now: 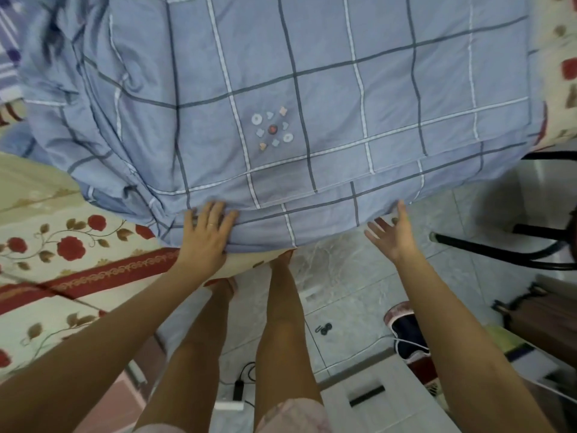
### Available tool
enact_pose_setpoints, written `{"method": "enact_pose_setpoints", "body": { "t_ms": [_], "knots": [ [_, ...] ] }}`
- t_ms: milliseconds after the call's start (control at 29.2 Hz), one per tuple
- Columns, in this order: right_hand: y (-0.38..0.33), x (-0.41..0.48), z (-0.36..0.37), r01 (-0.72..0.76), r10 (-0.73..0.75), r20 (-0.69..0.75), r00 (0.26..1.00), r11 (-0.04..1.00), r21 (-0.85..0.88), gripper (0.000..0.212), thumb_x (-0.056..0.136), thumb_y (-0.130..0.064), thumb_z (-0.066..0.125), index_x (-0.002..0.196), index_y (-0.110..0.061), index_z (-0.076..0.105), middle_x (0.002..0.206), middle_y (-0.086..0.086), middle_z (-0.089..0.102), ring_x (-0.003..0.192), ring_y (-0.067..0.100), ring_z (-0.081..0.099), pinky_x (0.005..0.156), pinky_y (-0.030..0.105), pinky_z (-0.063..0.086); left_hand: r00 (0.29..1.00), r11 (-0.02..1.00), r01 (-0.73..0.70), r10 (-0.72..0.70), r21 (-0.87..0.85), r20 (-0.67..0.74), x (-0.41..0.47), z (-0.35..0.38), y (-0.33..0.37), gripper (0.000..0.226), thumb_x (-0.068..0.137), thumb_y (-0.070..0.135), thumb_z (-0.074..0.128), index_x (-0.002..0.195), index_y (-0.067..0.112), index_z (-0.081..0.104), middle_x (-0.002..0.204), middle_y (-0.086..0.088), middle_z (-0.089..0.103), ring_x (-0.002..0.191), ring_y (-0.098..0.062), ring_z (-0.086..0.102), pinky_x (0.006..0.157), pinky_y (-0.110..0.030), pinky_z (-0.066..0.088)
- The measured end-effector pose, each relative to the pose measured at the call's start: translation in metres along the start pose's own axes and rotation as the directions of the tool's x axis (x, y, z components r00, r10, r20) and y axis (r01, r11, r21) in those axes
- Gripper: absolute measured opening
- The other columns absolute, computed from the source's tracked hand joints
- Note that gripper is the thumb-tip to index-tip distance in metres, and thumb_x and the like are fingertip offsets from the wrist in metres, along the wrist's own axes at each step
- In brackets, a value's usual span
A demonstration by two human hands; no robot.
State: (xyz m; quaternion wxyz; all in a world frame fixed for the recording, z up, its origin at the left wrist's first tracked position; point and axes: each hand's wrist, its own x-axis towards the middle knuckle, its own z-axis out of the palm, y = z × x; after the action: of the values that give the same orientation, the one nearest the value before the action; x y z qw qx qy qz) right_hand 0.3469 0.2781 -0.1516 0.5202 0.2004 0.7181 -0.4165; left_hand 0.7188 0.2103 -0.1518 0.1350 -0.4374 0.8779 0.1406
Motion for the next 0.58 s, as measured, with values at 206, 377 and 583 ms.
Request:
{"method": "enact_pose_setpoints", "body": {
  "t_ms": [206,377,583],
  "knots": [
    [-0.013,0.024,0.008,-0.065,0.054,0.047,0.997,0.953,0.297,0.058,0.085,-0.046,0.062,0.132,-0.013,0.053,0.12,0.008,0.064,0.111,0.024,0.06,0.089,0.041,0.054,0.959,0.992,-0.074,0.042,0.106,0.28,0.037,0.003,0.04,0.114,0.07,0.036,0.074,0.151,0.02,-0.005,0.156,-0.015,-0.011,0.141,-0.038,-0.021,0.108,-0.063,-0.008],
    [-0.022,0.014,-0.001,0.078,-0.084,-0.004,0.996,0.904,0.421,0.029,0.093,-0.015,0.053,0.12,-0.006,0.059,0.091,0.009,0.073,0.096,0.026,0.064,0.104,0.042,0.043,0.978,0.995,-0.05,0.031,0.092,0.205,0.055,-0.012,0.054,0.071,0.06,0.005,0.081,0.126,0.009,0.056,0.128,-0.025,0.051,0.112,-0.045,0.052,0.084,-0.062,0.042],
    [-0.079,0.0,-0.026,0.19,-0.195,-0.044,0.98,0.837,0.514,0.014,0.093,-0.01,0.047,0.089,-0.006,0.059,0.079,0.01,0.068,0.079,0.024,0.063,0.074,0.032,0.054,0.89,0.992,0.124,-0.122,0.024,0.44,0.082,-0.029,0.046,0.058,0.079,0.026,0.071,0.128,0.015,0.042,0.132,-0.014,0.036,0.121,-0.035,0.038,0.087,-0.048,0.047]
  ]
}}
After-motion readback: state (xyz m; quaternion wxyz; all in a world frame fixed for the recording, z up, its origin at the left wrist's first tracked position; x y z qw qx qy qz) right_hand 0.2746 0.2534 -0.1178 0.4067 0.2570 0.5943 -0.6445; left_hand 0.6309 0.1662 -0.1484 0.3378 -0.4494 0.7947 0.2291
